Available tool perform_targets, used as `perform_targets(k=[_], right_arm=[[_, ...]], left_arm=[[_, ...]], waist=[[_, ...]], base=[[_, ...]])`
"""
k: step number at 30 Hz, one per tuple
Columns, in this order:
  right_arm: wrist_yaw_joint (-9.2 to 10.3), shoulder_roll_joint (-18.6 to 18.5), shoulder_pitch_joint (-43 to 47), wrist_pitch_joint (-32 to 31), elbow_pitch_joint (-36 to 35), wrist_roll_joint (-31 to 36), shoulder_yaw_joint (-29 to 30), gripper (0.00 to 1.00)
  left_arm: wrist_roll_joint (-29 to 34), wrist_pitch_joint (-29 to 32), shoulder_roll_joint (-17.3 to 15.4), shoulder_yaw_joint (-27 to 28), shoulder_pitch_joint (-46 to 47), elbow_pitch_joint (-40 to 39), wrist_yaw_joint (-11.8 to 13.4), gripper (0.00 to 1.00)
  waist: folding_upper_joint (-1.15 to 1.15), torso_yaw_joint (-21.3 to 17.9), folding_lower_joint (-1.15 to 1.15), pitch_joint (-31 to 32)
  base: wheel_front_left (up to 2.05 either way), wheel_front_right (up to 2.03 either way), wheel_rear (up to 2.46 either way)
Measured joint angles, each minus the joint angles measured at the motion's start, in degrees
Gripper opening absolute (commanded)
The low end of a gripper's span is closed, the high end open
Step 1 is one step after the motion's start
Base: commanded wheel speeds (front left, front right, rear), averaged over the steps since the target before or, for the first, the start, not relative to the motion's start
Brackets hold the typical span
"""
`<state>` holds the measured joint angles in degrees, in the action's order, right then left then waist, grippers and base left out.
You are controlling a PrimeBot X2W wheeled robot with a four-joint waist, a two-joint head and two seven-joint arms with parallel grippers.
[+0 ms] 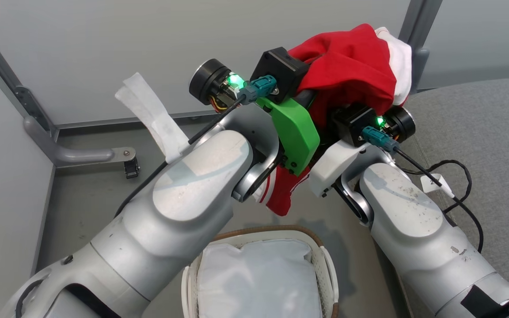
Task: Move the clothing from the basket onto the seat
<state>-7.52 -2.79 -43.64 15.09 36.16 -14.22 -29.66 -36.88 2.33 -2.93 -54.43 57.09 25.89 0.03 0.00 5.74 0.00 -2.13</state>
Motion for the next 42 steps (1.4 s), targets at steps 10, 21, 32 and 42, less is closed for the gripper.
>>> perform_targets(k=[10,21,32,42], right_arm=[[-0.01,0.0,0.9,0.0,-1.2,-0.5,-1.7,0.00],[0.00,0.0,1.7,0.0,-3.9,-0.7,-1.1,0.00],[-0.01,0.1,2.2,0.0,-4.6,2.7,4.4,0.00],[-0.01,0.0,2.7,0.0,-3.5,6.4,10.2,0.00]], left_arm=[[-1.9,-2.1,-1.3,1.9,0.3,5.2,0.0,0.41],[-4.1,-7.5,-5.1,4.8,-1.7,13.2,-1.5,1.00],[-7.1,-14.8,-7.6,7.6,-8.1,13.7,-3.0,1.00],[-4.3,-17.2,-11.2,9.6,-15.3,6.4,-1.8,1.00]], waist=[[0.00,-0.8,0.00,-0.6],[0.00,-2.5,0.00,-1.2],[0.00,-3.0,0.00,-1.2],[0.00,-3.9,0.00,-1.9]], base=[[0.00,0.00,0.00],[0.00,0.00,0.00],[0.00,0.00,0.00],[0.00,0.00,0.00]])
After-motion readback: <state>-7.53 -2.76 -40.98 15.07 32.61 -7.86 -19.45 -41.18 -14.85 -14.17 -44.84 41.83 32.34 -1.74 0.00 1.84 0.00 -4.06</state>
